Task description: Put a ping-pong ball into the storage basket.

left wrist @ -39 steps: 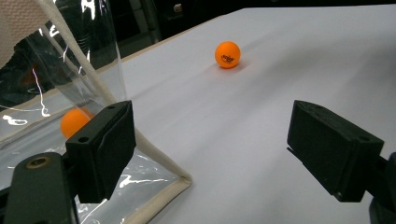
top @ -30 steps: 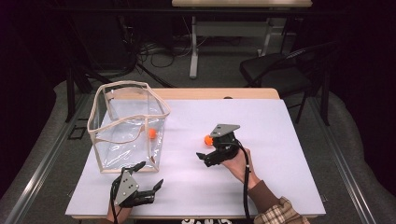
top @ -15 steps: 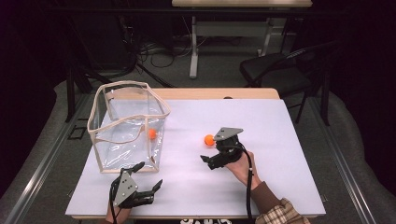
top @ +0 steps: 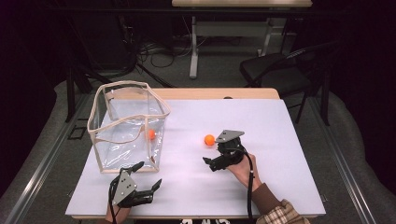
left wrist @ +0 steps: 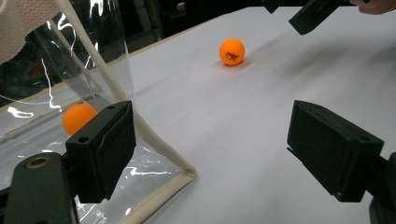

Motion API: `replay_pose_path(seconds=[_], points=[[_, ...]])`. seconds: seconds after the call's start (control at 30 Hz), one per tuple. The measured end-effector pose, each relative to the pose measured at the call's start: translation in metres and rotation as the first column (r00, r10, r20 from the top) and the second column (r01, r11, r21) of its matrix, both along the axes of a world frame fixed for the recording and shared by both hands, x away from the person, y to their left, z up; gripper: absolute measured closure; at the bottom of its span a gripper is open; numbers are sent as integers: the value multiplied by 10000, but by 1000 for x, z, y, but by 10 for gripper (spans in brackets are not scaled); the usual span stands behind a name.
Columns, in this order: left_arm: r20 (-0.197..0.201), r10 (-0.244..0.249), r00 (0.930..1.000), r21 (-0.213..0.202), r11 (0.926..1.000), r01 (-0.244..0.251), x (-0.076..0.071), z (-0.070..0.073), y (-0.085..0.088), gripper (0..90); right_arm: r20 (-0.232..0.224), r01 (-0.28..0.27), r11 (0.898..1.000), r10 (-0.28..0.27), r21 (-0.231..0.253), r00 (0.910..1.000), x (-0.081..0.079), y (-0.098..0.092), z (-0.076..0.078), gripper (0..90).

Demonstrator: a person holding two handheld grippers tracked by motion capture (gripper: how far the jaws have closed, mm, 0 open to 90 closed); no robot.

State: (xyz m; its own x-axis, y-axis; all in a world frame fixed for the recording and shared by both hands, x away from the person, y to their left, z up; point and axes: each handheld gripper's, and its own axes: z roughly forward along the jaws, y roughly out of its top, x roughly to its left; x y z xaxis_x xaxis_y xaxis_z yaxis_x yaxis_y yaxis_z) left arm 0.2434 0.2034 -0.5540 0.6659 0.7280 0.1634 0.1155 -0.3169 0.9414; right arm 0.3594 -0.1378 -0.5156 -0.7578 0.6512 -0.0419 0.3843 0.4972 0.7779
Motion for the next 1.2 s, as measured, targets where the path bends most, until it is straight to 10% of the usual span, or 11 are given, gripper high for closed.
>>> replay_pose_path(seconds=[1.2], points=[[77, -3, 10000, 178, 9998, 2, -6, 2, -2, 155, -35, 858, 9963, -858, -26, 9963, 31, -6, -7, 1]])
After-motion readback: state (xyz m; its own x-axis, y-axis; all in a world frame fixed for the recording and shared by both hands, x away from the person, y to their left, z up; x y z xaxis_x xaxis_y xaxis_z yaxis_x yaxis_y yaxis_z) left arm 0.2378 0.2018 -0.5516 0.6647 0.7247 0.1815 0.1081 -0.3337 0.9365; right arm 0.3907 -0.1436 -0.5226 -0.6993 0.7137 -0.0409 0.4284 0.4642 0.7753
